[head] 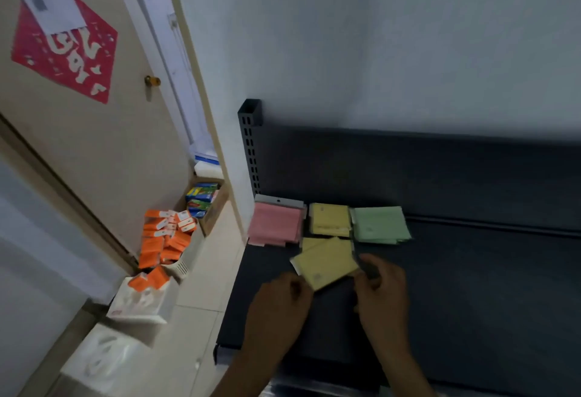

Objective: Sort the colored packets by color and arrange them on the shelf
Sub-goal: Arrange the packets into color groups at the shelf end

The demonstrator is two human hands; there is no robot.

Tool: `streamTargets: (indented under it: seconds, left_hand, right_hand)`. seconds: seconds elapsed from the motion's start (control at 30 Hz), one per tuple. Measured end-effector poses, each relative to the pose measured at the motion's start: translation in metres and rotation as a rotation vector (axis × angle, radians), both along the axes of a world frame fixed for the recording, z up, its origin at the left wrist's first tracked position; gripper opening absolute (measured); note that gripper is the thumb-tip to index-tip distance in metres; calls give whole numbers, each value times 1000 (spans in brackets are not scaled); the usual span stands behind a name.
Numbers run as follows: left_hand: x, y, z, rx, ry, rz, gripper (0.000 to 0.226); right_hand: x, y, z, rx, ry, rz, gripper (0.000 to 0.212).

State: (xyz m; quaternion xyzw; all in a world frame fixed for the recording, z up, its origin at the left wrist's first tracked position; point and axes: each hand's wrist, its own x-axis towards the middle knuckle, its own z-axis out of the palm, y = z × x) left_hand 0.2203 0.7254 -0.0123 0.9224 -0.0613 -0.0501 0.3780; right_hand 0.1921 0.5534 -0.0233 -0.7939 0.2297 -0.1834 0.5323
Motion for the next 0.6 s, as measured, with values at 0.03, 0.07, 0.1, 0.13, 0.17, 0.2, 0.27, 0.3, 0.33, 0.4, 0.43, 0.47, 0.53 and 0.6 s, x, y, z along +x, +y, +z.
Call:
streamTargets:
  seconds: [0.03, 0.07, 0.1, 0.13, 0.17, 0.2, 0.27, 0.3, 0.33, 0.4, 0.43, 0.47, 0.53, 0.6]
  left_hand:
    - [1, 3, 2, 12, -16, 1, 19]
    - [2, 4, 5, 19, -26, -8, 28]
    - [2, 5, 9, 21, -31, -20, 35]
    - [2, 6, 13, 15, -34, -36, 40]
    - [1, 7, 15, 7, -31, -54, 42]
    - [1, 9, 16, -2, -27, -75, 44]
    - [0, 14, 17, -35, -21, -106, 46]
    - [0, 17, 18, -51, -18, -106, 46]
    - [-1, 20, 18, -66, -14, -103, 46]
    - [-2, 25, 17, -82, -9, -113, 44]
    - [-2, 28, 16, -84, -10, -127, 43]
    - [-3, 29, 15, -85, -13, -145, 44]
    - [-4, 28, 13, -104, -28, -187, 45]
    - [-6, 23, 12, -137, -25, -219, 42]
  right_hand:
    - [-2, 3, 0, -5, 7, -15, 31]
    - [-4, 6, -1, -6, 17, -32, 27]
    - [-6, 9, -2, -9, 26, -49, 24]
    - [-8, 11, -3, -17, 31, -63, 21]
    - [-10, 14, -3, -15, 32, -74, 19]
    - [-12, 17, -2, -5, 31, -83, 19]
    - [-16, 23, -2, 10, 30, -89, 18]
    - [-17, 26, -2, 8, 30, -88, 18]
    - [-18, 28, -2, 5, 34, -86, 17]
    - [-19, 32, -2, -1, 42, -87, 15]
    - [-20, 33, -2, 0, 45, -92, 14]
    - [-22, 35, -2, 2, 45, -96, 14]
    - [-26, 36, -1, 5, 42, -102, 16]
    - [-34, 35, 1, -5, 34, -122, 18]
